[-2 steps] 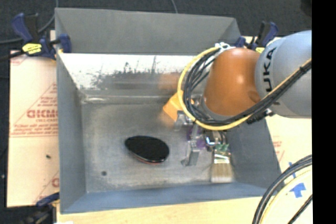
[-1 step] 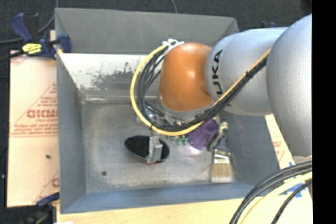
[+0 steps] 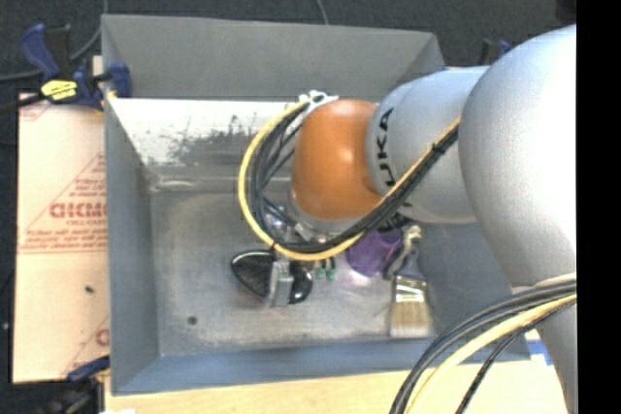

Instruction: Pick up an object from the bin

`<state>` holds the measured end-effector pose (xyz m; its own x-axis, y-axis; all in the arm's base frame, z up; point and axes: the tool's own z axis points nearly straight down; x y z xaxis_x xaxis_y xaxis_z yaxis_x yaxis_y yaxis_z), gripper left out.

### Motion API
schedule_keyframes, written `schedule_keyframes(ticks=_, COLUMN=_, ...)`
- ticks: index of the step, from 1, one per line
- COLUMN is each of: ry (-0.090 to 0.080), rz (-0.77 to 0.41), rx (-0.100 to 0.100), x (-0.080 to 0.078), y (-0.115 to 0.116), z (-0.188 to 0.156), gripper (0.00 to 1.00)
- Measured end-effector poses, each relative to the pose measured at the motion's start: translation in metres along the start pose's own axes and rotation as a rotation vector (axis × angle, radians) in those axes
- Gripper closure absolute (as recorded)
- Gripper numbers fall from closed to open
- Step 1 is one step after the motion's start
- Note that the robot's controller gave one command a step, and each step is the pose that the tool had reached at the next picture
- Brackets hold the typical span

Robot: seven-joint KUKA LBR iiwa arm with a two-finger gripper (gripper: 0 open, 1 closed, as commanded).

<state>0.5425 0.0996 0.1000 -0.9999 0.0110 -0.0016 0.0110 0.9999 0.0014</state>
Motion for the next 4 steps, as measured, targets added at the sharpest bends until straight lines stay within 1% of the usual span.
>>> schedule_keyframes(ticks=1, ry=-0.002, rz=0.224, rx=-0.003, x=-0.001, y=-0.020, z=-0.028, gripper=0.00)
schedule_keyframes(ticks=2, ry=0.000, rz=0.103, rx=0.001, x=-0.006, y=-0.027, z=0.032, gripper=0.00)
schedule_keyframes(ticks=3, ry=0.000, rz=0.401, rx=-0.003, x=0.012, y=-0.023, z=0.030, gripper=1.00)
schedule_keyframes(ticks=4, ry=0.000, rz=0.401, rx=-0.003, x=0.012, y=-0.023, z=0.030, gripper=1.00)
